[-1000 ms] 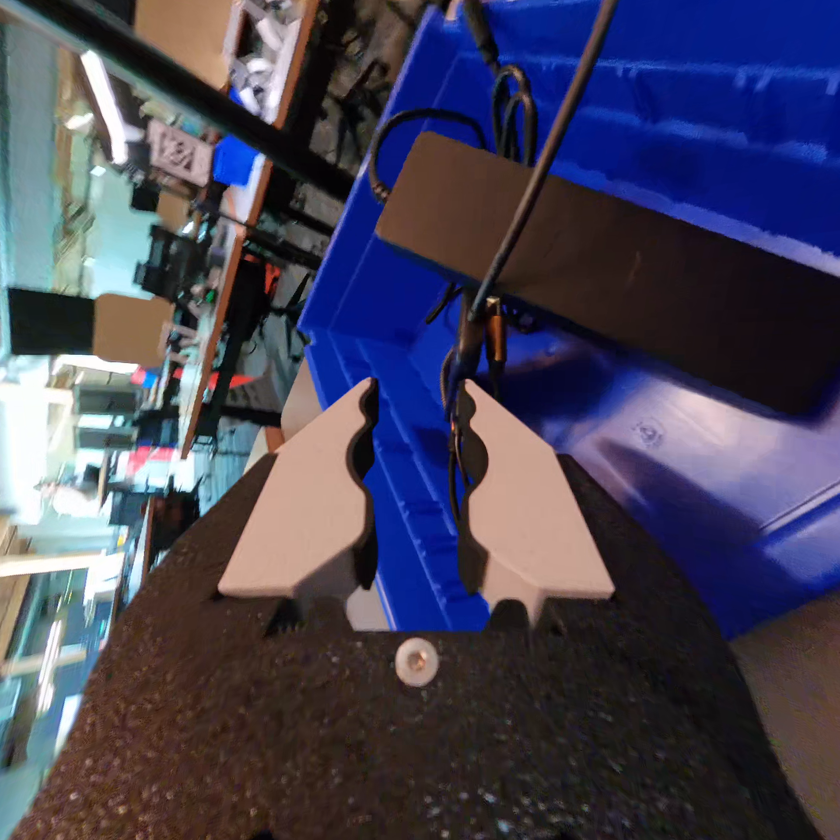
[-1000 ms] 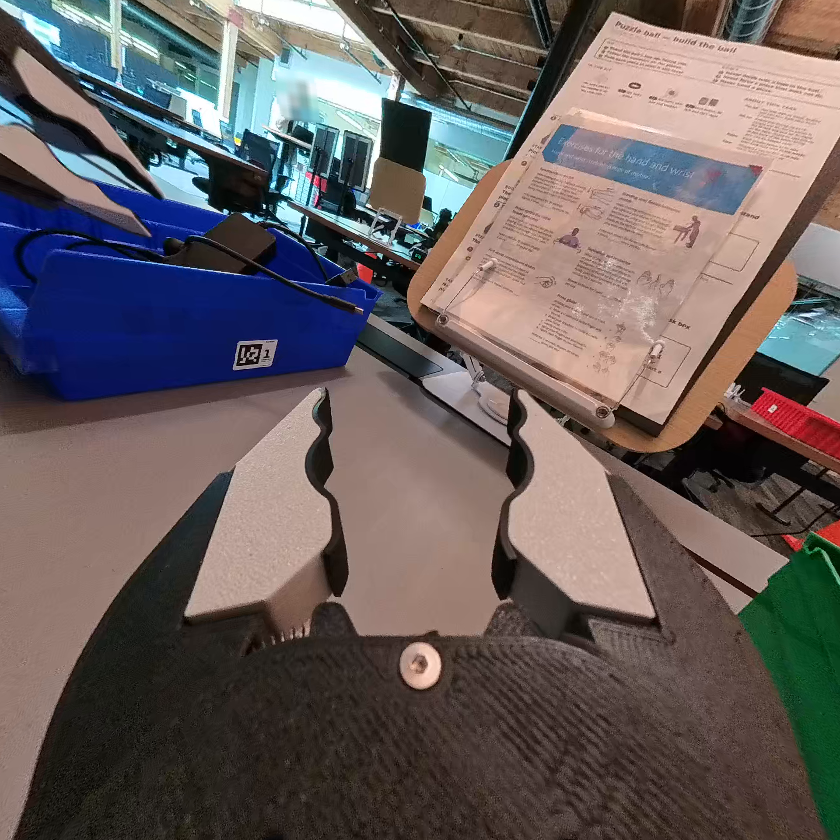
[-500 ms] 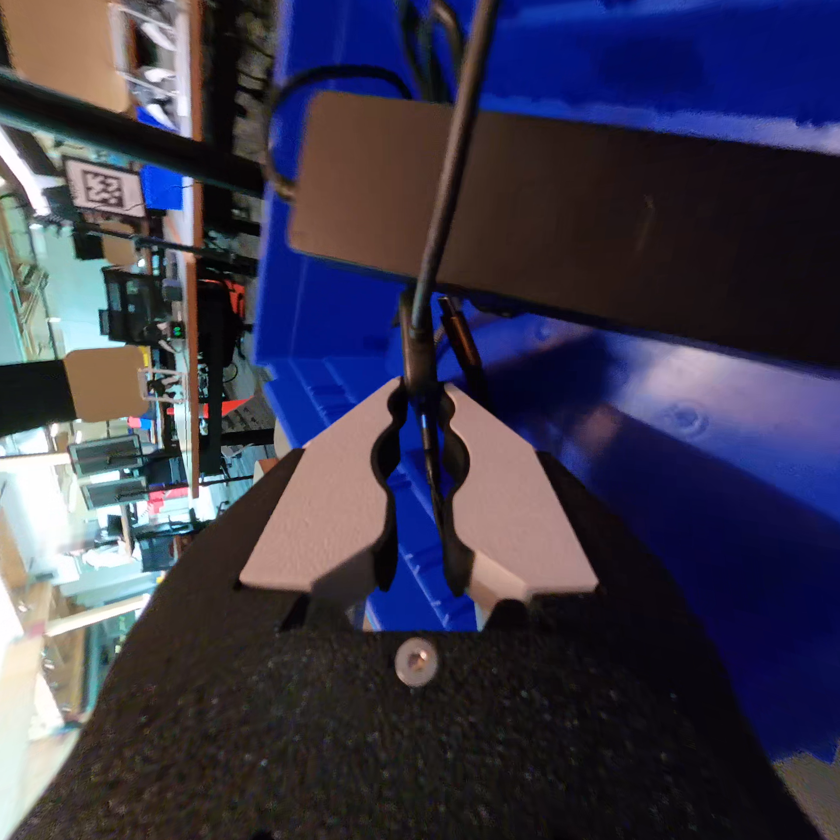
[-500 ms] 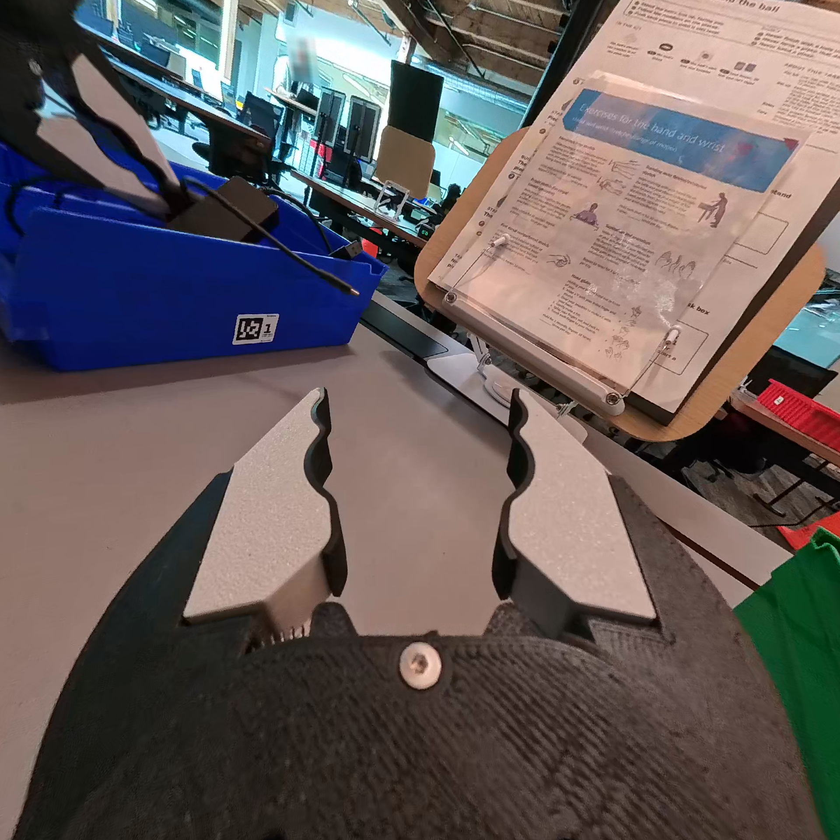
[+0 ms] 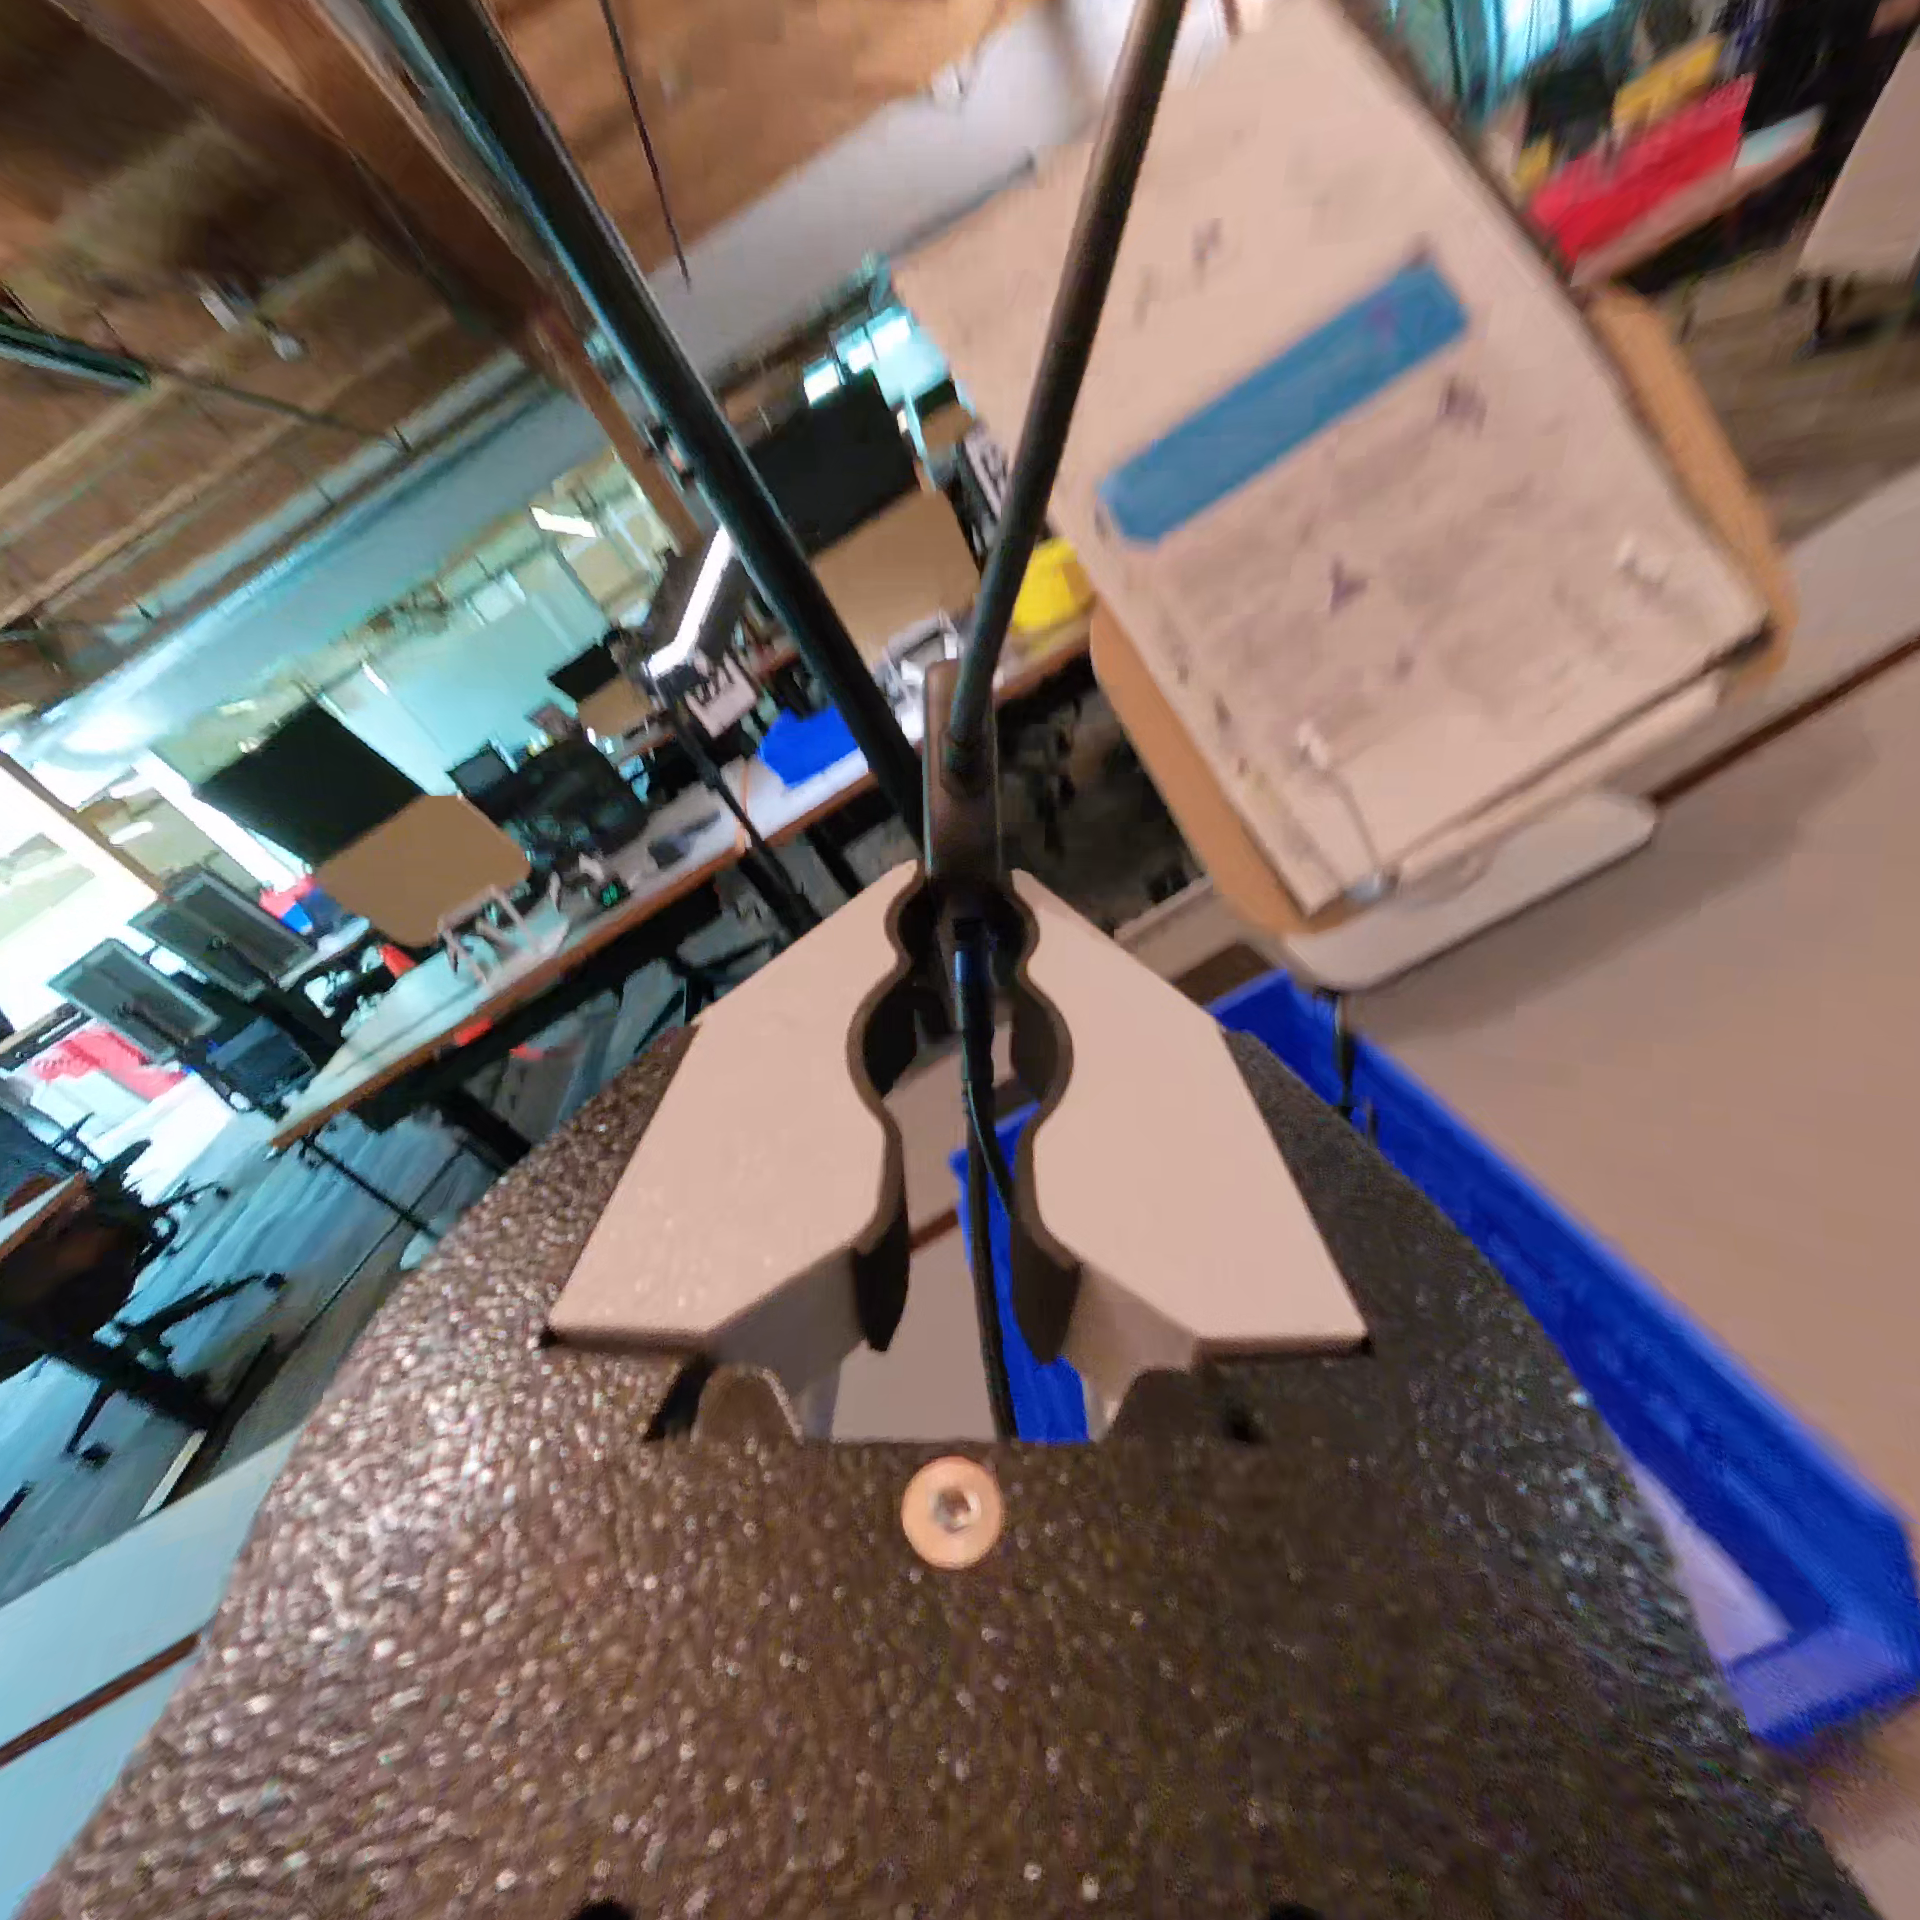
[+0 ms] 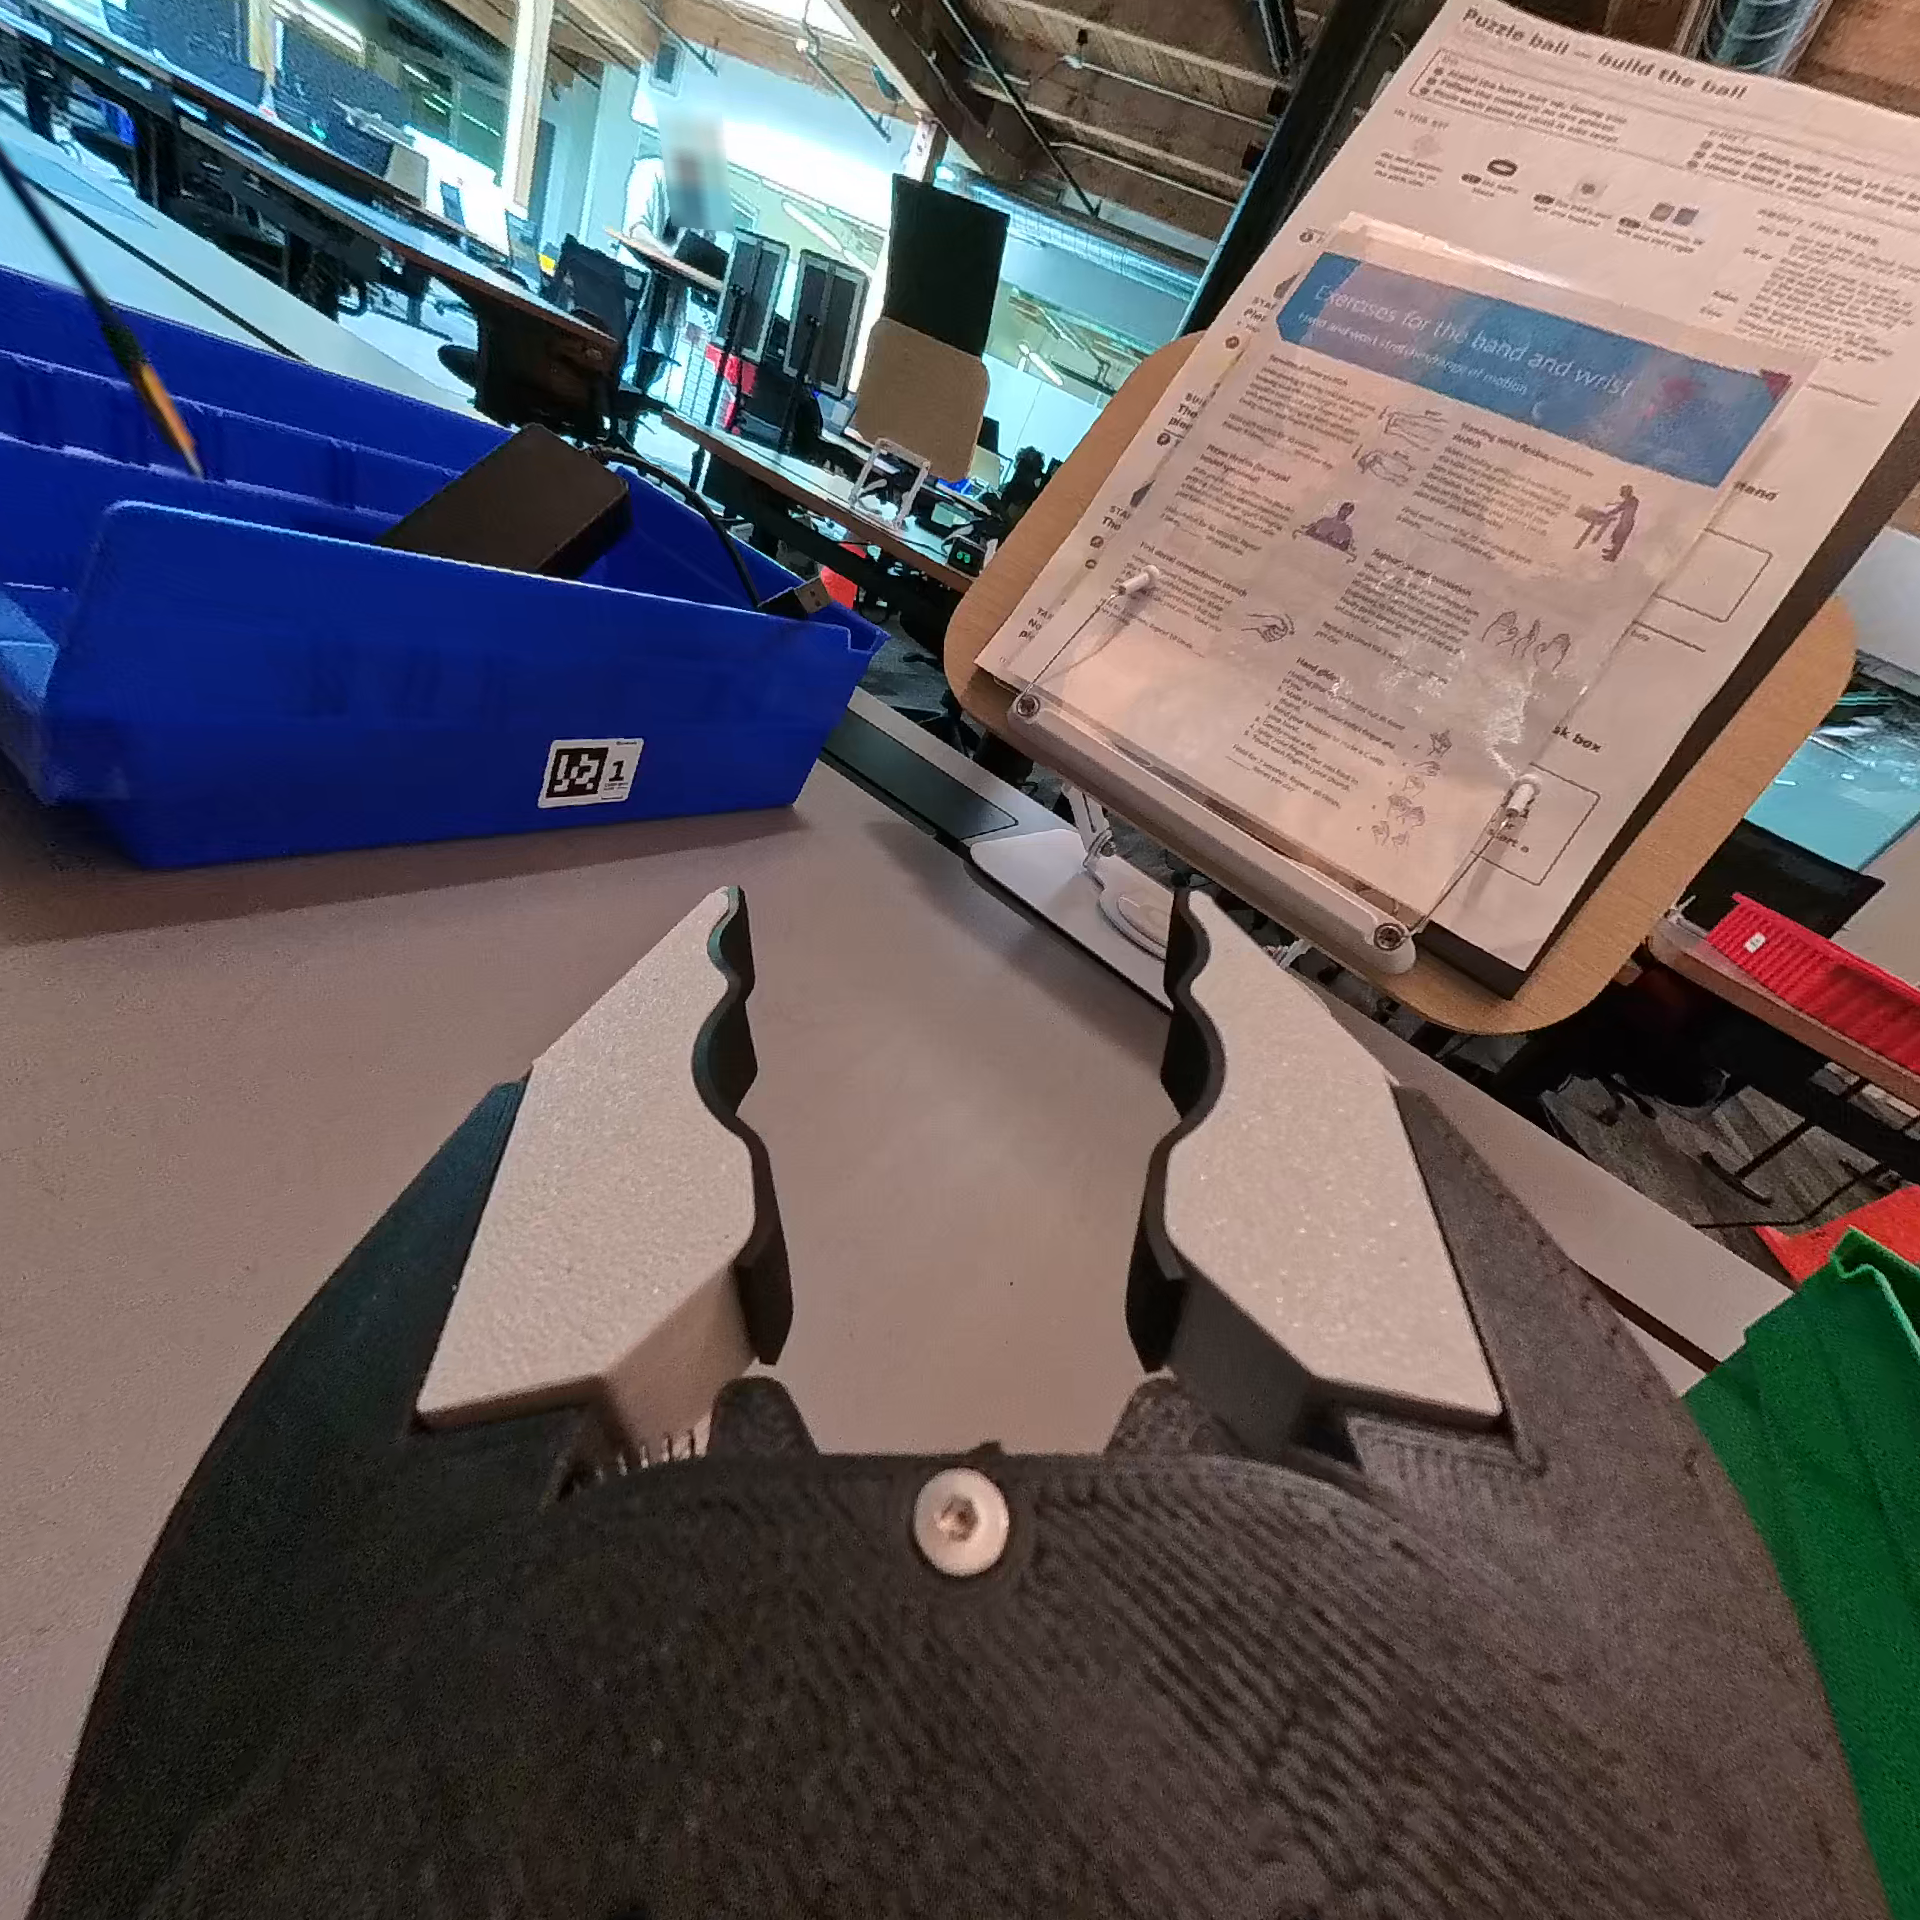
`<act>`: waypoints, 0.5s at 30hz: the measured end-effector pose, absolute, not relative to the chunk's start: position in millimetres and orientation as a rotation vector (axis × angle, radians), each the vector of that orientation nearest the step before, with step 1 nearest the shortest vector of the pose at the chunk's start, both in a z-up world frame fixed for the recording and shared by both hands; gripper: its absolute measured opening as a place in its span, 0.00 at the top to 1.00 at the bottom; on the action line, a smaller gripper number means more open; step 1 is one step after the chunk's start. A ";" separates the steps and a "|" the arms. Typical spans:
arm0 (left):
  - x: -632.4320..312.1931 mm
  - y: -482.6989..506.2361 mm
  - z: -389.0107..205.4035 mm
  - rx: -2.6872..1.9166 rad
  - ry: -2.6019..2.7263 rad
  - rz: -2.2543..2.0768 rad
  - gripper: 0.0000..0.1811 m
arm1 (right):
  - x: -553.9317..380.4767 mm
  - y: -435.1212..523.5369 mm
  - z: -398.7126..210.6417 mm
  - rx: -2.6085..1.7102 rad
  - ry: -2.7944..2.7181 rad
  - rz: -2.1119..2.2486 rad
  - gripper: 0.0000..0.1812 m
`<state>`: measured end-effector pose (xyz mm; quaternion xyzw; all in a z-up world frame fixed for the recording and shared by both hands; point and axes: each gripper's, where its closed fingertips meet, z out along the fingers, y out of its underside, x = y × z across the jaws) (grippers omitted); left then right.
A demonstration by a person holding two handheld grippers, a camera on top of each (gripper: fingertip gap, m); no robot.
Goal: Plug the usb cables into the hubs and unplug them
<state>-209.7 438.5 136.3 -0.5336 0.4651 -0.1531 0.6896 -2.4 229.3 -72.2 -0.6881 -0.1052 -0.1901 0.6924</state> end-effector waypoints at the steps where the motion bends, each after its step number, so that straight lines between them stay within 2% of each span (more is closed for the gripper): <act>1: -210.1 426.8 155.8 -1.164 1.004 -0.381 0.95 | -2.7 229.1 -71.6 -1.533 -0.235 -0.424 0.56; 5: -199.1 369.3 211.9 -1.110 0.936 -0.715 0.95 | -2.6 225.2 -59.9 -1.478 -0.226 -0.441 0.55; 8: -174.3 325.4 216.9 -1.172 0.957 -1.124 0.95 | 2.0 213.5 -34.6 -1.358 -0.204 -0.457 0.54; 11: -143.3 285.7 191.0 -1.273 1.003 -1.476 0.95 | 7.2 190.1 -1.0 -1.164 -0.180 -0.433 0.53; 15: -101.7 237.2 127.4 -1.416 1.057 -1.836 0.95 | -1.2 163.1 19.5 -0.981 -0.274 -0.443 0.53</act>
